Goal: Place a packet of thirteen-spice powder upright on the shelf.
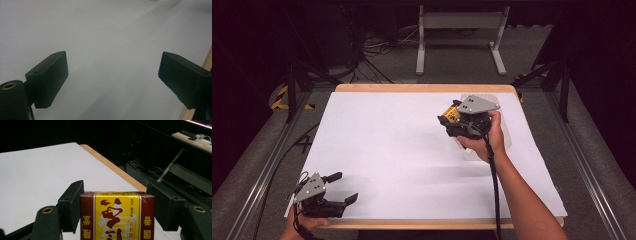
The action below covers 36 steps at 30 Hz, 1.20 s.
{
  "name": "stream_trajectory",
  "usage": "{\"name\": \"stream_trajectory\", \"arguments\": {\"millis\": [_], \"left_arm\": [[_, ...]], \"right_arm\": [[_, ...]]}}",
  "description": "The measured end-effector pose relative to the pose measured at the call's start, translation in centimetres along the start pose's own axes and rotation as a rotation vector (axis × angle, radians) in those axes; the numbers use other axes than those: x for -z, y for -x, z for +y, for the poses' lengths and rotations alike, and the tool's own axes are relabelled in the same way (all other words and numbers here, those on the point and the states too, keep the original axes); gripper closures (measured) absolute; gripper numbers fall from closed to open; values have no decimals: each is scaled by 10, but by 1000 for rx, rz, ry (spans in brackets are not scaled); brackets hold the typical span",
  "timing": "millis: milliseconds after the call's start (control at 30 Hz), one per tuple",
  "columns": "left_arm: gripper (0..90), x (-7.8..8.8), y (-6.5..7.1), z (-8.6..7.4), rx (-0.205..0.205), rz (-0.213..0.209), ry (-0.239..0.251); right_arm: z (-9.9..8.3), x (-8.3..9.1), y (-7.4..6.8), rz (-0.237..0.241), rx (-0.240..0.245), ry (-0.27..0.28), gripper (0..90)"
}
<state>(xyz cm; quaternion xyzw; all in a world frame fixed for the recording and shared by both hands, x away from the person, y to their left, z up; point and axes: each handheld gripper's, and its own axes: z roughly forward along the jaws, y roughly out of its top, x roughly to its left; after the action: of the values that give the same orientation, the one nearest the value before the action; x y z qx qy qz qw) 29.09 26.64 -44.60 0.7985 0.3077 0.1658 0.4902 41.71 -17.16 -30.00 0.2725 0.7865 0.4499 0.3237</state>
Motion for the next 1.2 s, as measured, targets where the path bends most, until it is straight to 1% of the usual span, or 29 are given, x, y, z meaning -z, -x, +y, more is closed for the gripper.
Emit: {"name": "stream_trajectory", "arguments": {"millis": [33,67,133,167,200,233,267,300,367,400,467,567,633,667,733,833,967,1033,1067,1200], "left_arm": [[99,0,0,0,2,-1,1],[99,0,0,0,1,0,-1],[99,0,0,0,0,-1,0],[99,0,0,0,0,-1,0],[99,0,0,0,0,-2,1],[99,0,0,0,2,-3,0],[99,1,0,0,1,-1,1],[99,0,0,0,1,-2,2],[99,1,0,-1,1,-2,3],[99,0,0,-1,1,-2,2],[99,0,0,-1,0,-2,1],[99,1,1,0,-4,-5,-3],[99,0,1,0,-9,-5,-2],[99,0,1,0,-10,-7,-2],[99,0,1,0,-5,-8,-2],[99,0,1,0,-1,-10,-2],[99,1,1,0,-8,-10,-3],[99,1,0,-1,-5,-11,-3],[99,1,0,-1,-5,-10,-3],[99,1,0,-1,-7,-12,-5]], "right_arm": [[-3,-3,7,-24,-4,-12,332],[-3,-3,7,-24,-4,-12,332],[-6,-7,15,-45,-29,-21,332],[-8,-9,19,-54,-52,-21,332],[-9,-10,21,-83,-75,-26,332],[-10,-12,24,-119,-87,-40,332],[-12,-14,28,-135,-83,-51,332],[-14,-15,31,-136,-95,-55,332],[-16,-15,34,-161,-113,-56,332],[-18,-15,36,-165,-115,-56,331],[-21,-15,40,-166,-143,-55,331],[-25,-16,43,-171,-157,-59,331],[-28,-17,45,-181,-155,-67,330],[-30,-18,46,-176,-163,-69,330],[-35,-19,48,-182,-166,-75,330],[-38,-21,51,-185,-186,-78,330],[-41,-23,55,-196,-191,-82,330],[-42,-24,55,-186,-201,-87,328],[-43,-24,55,-189,-204,-92,328],[-45,-24,56,-184,-202,-97,328]]}}
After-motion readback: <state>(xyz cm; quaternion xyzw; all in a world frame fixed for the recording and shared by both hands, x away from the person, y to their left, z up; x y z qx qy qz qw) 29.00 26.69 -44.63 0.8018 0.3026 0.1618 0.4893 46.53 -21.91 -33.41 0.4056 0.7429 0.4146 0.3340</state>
